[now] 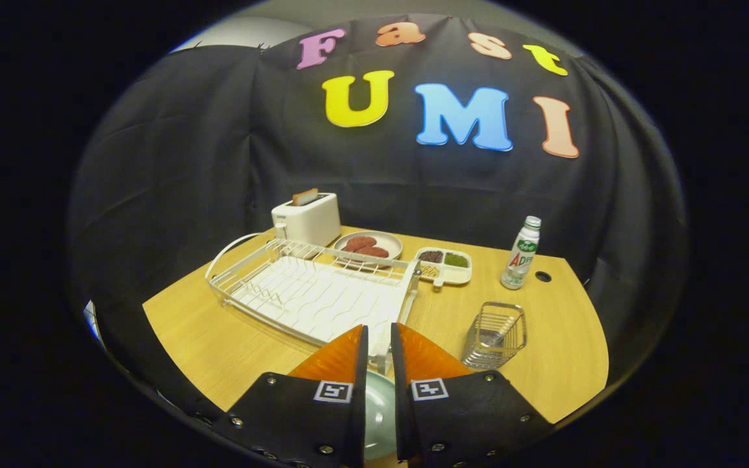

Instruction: Take the plate from the dish rack, then take the spoon from the basket and place it into the plate.

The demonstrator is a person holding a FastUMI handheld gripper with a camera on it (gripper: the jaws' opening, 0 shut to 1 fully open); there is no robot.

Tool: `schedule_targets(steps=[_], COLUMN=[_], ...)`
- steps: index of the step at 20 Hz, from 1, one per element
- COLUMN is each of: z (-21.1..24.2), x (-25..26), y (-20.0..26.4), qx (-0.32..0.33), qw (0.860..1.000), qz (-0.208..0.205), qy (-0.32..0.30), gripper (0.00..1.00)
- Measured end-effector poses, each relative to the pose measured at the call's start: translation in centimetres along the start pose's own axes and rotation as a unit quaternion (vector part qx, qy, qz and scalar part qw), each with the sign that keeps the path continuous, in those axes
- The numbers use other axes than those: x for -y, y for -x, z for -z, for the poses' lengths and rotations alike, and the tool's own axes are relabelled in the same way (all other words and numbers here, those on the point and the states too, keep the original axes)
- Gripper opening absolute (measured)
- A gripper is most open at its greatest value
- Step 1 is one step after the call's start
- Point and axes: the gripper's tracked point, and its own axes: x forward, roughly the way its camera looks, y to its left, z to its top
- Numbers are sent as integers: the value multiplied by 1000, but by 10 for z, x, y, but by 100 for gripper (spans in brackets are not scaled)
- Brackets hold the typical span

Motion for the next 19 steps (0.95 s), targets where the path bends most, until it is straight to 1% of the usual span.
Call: schedule_targets(steps=[4,7,8,9,10,12,15,19], z=[-50,-94,-106,-112,-111,-110,-113,-106], x=[60,111,120,119,120,136,143,145], y=[28,61,72,75,71,86,90,90], qx=[61,124,140,153,151,151,170,171], qw=[995,982,979,979,981,978,973,974], qz=[73,138,146,133,120,143,153,146], qy=[-31,-31,-34,-36,-34,-27,-32,-37], gripper=[19,19,20,23,47,96,96,96])
